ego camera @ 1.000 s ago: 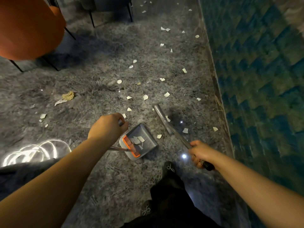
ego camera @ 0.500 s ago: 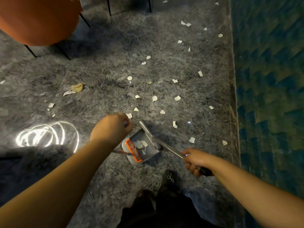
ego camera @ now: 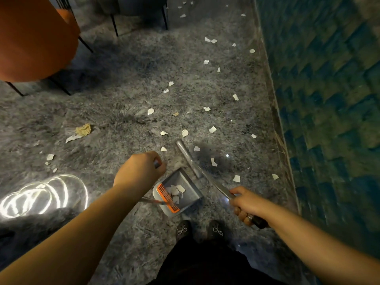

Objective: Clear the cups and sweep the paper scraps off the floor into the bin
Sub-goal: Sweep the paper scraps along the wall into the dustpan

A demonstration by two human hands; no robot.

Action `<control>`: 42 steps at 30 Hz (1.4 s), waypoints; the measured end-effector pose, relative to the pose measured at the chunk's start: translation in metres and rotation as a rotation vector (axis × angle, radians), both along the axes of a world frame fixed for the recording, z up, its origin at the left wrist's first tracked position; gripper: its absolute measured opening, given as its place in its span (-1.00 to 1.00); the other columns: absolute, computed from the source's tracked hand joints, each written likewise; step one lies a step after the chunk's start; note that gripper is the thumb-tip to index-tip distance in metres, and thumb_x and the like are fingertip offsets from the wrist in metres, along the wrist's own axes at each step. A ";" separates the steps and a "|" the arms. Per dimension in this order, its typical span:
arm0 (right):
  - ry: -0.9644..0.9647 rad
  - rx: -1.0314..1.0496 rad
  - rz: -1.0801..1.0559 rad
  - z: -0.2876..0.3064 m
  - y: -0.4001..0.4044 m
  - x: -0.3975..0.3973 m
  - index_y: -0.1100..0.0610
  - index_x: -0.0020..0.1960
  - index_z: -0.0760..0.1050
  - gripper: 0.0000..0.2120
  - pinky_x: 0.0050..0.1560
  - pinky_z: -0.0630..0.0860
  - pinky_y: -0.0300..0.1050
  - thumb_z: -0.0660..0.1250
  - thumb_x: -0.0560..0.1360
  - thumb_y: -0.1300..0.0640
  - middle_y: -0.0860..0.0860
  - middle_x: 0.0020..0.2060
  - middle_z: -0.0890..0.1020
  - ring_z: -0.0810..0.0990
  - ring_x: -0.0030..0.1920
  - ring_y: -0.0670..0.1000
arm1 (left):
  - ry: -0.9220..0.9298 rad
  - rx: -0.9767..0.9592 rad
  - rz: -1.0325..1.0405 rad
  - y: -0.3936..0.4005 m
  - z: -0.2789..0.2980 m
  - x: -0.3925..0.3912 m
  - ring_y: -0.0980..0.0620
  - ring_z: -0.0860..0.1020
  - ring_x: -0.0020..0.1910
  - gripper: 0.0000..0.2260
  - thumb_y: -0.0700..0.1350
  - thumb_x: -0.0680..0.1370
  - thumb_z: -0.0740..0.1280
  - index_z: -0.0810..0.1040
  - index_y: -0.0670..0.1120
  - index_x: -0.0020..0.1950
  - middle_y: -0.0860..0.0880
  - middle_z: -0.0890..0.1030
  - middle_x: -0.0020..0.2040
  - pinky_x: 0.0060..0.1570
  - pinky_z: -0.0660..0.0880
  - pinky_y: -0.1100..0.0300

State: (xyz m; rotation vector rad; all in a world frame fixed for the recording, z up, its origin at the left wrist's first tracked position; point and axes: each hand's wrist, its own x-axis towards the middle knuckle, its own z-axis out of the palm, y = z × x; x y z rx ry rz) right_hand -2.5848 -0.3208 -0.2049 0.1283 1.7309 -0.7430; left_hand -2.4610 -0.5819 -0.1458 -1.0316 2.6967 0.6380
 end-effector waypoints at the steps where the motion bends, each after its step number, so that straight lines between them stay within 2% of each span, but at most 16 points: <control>1: 0.022 -0.001 -0.020 -0.001 -0.002 0.000 0.06 0.32 0.31 -0.66 -0.61 0.27 -0.30 0.16 0.58 0.29 0.09 -0.39 0.43 0.35 -0.63 -0.10 | 0.004 0.002 -0.019 -0.002 -0.001 -0.001 0.03 0.54 -0.32 -0.81 0.11 0.57 0.33 0.56 0.00 -0.09 0.02 0.57 -0.29 -0.36 0.47 0.17; 5: 0.080 0.001 -0.131 -0.005 -0.007 0.000 0.07 0.30 0.31 -0.68 -0.60 0.28 -0.27 0.15 0.58 0.29 0.11 -0.37 0.44 0.35 -0.60 -0.07 | 0.010 0.013 -0.072 -0.011 -0.005 -0.011 0.05 0.53 -0.33 -0.82 0.12 0.56 0.32 0.56 0.03 -0.09 0.05 0.54 -0.32 -0.39 0.41 0.19; 8: 0.115 0.015 -0.191 -0.009 -0.009 -0.008 0.03 0.26 0.30 -0.72 -0.61 0.27 -0.28 0.15 0.60 0.28 0.13 -0.38 0.42 0.33 -0.57 -0.04 | 0.015 0.022 -0.114 -0.016 -0.005 -0.030 -0.03 0.55 -0.28 -0.79 0.11 0.56 0.33 0.57 -0.02 -0.08 -0.01 0.56 -0.29 -0.32 0.50 0.14; 13: 0.142 0.072 -0.231 -0.018 -0.007 -0.038 0.03 0.22 0.29 -0.75 -0.61 0.28 -0.30 0.15 0.60 0.27 0.12 -0.38 0.43 0.35 -0.55 -0.04 | 0.018 0.029 -0.163 -0.017 -0.003 -0.067 -0.09 0.57 -0.19 -0.76 0.11 0.56 0.32 0.58 -0.05 -0.04 -0.06 0.60 -0.20 -0.23 0.53 0.11; 15: 0.139 0.092 -0.207 -0.021 -0.010 -0.052 0.09 0.17 0.31 -0.82 -0.59 0.28 -0.29 0.12 0.61 0.28 0.12 -0.40 0.41 0.33 -0.53 -0.03 | 0.026 0.029 -0.172 -0.016 -0.004 -0.080 -0.12 0.57 -0.18 -0.75 0.10 0.57 0.32 0.58 -0.07 -0.04 -0.09 0.60 -0.19 -0.23 0.52 0.10; 19: 0.136 0.147 -0.085 -0.034 -0.015 -0.076 0.18 0.15 0.35 -0.83 -0.56 0.35 -0.24 0.10 0.59 0.32 0.16 -0.37 0.47 0.41 -0.49 0.02 | 0.038 0.060 -0.194 -0.008 -0.006 -0.102 -0.11 0.57 -0.21 -0.75 0.11 0.57 0.32 0.57 -0.07 -0.05 -0.07 0.59 -0.21 -0.20 0.57 0.06; 23: 0.072 0.160 0.071 -0.041 -0.021 -0.073 0.21 -0.05 0.40 -0.90 -0.45 0.36 -0.15 0.15 0.53 0.36 0.20 -0.37 0.48 0.43 -0.46 0.05 | 0.033 0.047 -0.198 -0.004 -0.008 -0.112 -0.11 0.59 -0.22 -0.75 0.11 0.57 0.31 0.57 -0.07 -0.06 -0.07 0.61 -0.20 -0.17 0.61 0.01; 25: 0.050 0.159 0.136 -0.039 -0.021 -0.062 0.21 -0.02 0.42 -0.89 -0.44 0.37 -0.14 0.17 0.52 0.36 0.17 -0.39 0.46 0.43 -0.46 0.06 | 0.028 0.034 -0.202 -0.004 -0.008 -0.113 -0.10 0.58 -0.22 -0.74 0.12 0.57 0.30 0.57 -0.07 -0.06 -0.06 0.60 -0.21 -0.19 0.60 0.03; 26: 0.037 0.152 0.135 -0.036 -0.020 -0.055 0.24 0.06 0.43 -0.85 -0.47 0.38 -0.17 0.15 0.54 0.33 0.15 -0.41 0.46 0.43 -0.47 0.04 | 0.028 0.033 -0.201 -0.004 -0.008 -0.114 -0.09 0.58 -0.23 -0.74 0.13 0.57 0.30 0.57 -0.06 -0.06 -0.06 0.59 -0.22 -0.20 0.60 0.04; 29: -0.057 0.086 -0.038 -0.022 -0.012 -0.042 0.20 0.23 0.39 -0.77 -0.58 0.34 -0.29 0.15 0.59 0.27 0.10 -0.40 0.45 0.41 -0.54 -0.05 | 0.027 0.040 -0.199 -0.004 -0.008 -0.114 -0.09 0.56 -0.24 -0.74 0.12 0.57 0.31 0.56 -0.07 -0.06 -0.03 0.55 -0.25 -0.23 0.57 0.08; 32: -0.135 0.020 -0.185 -0.010 0.000 -0.034 0.04 0.15 0.37 -0.79 -0.61 0.26 -0.38 0.16 0.59 0.30 0.07 -0.43 0.42 0.33 -0.64 -0.14 | 0.033 0.053 -0.188 -0.006 -0.008 -0.113 -0.10 0.56 -0.22 -0.75 0.10 0.56 0.31 0.58 -0.08 -0.07 -0.04 0.57 -0.24 -0.21 0.58 0.05; 37: -0.120 -0.021 -0.285 0.002 0.018 -0.019 0.06 0.11 0.42 -0.80 -0.60 0.23 -0.38 0.15 0.60 0.30 0.06 -0.45 0.39 0.29 -0.63 -0.14 | 0.046 0.050 -0.217 -0.007 -0.007 -0.110 -0.08 0.58 -0.20 -0.78 0.11 0.54 0.35 0.60 -0.03 -0.10 -0.04 0.60 -0.24 -0.22 0.54 0.09; 40: -0.066 -0.016 -0.359 0.003 0.031 -0.011 0.06 0.23 0.37 -0.74 -0.60 0.24 -0.37 0.18 0.59 0.29 0.09 -0.43 0.41 0.30 -0.63 -0.13 | 0.042 0.040 -0.267 0.001 -0.004 -0.112 -0.08 0.56 -0.22 -0.80 0.09 0.54 0.36 0.57 -0.03 -0.13 -0.02 0.57 -0.27 -0.30 0.39 0.18; 42: -0.034 -0.002 -0.409 0.001 0.040 -0.009 0.07 0.30 0.33 -0.68 -0.61 0.24 -0.36 0.18 0.58 0.28 0.11 -0.43 0.41 0.30 -0.63 -0.11 | 0.041 0.029 -0.316 0.009 -0.002 -0.117 -0.08 0.55 -0.22 -0.81 0.09 0.53 0.36 0.57 -0.02 -0.13 -0.03 0.58 -0.25 -0.29 0.38 0.19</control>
